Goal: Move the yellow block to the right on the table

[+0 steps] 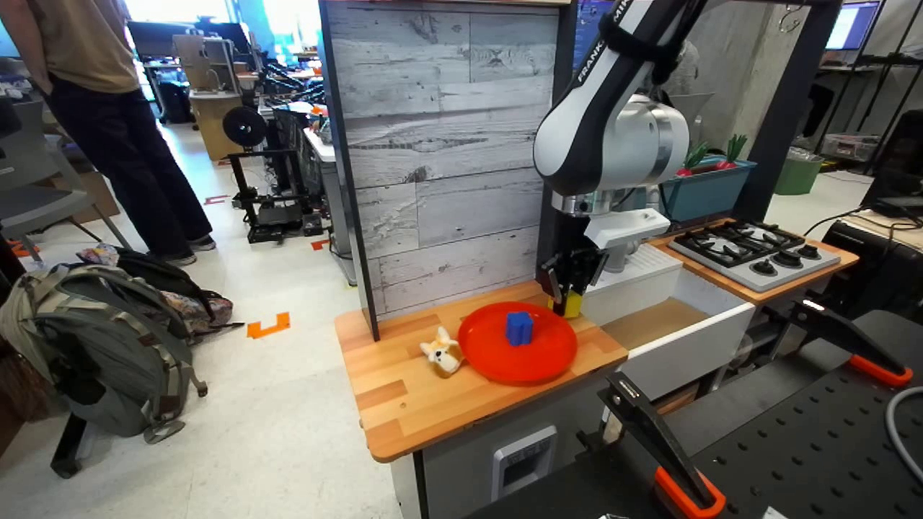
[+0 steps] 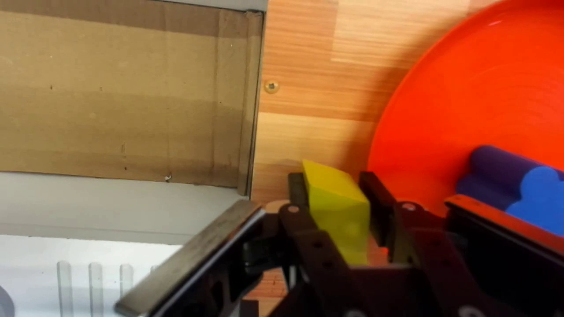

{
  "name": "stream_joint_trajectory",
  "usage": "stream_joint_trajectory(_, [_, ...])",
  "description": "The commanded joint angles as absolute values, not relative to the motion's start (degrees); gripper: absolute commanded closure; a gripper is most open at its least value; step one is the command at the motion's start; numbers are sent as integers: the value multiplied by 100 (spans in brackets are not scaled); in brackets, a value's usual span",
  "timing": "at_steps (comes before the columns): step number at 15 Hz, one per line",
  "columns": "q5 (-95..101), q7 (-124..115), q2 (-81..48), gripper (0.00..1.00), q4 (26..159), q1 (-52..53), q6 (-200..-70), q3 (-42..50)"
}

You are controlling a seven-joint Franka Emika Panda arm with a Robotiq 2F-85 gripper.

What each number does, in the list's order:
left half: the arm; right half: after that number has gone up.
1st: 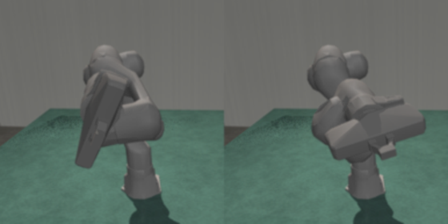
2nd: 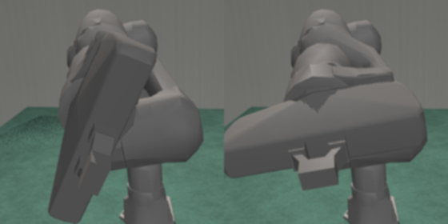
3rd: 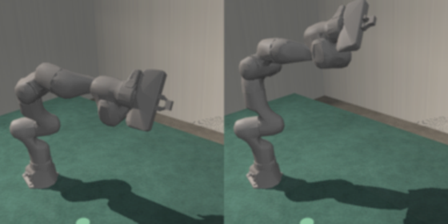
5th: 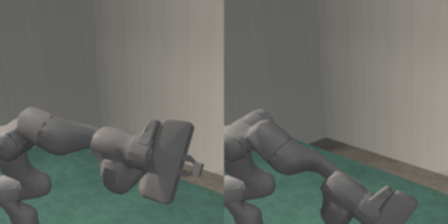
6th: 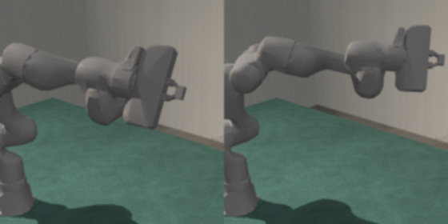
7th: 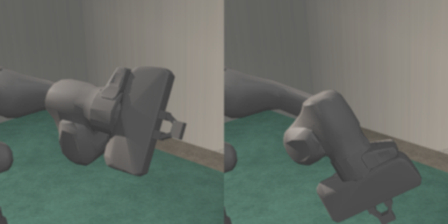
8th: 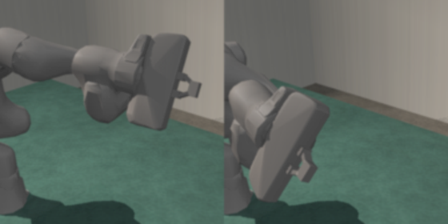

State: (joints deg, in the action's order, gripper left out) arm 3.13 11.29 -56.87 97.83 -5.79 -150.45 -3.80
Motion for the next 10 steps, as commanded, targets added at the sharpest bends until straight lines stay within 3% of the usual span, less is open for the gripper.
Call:
stream_joint_trajectory(1, [326, 1047, -5875, 31, 9438, -444, -14858, -275])
stream_joint_trajectory(5, [352, 965, -5852, 1, 9498, -362, -14904, -221])
stream_joint_trajectory(10, [343, 934, -5654, 0, 9766, -327, -15045, -269])
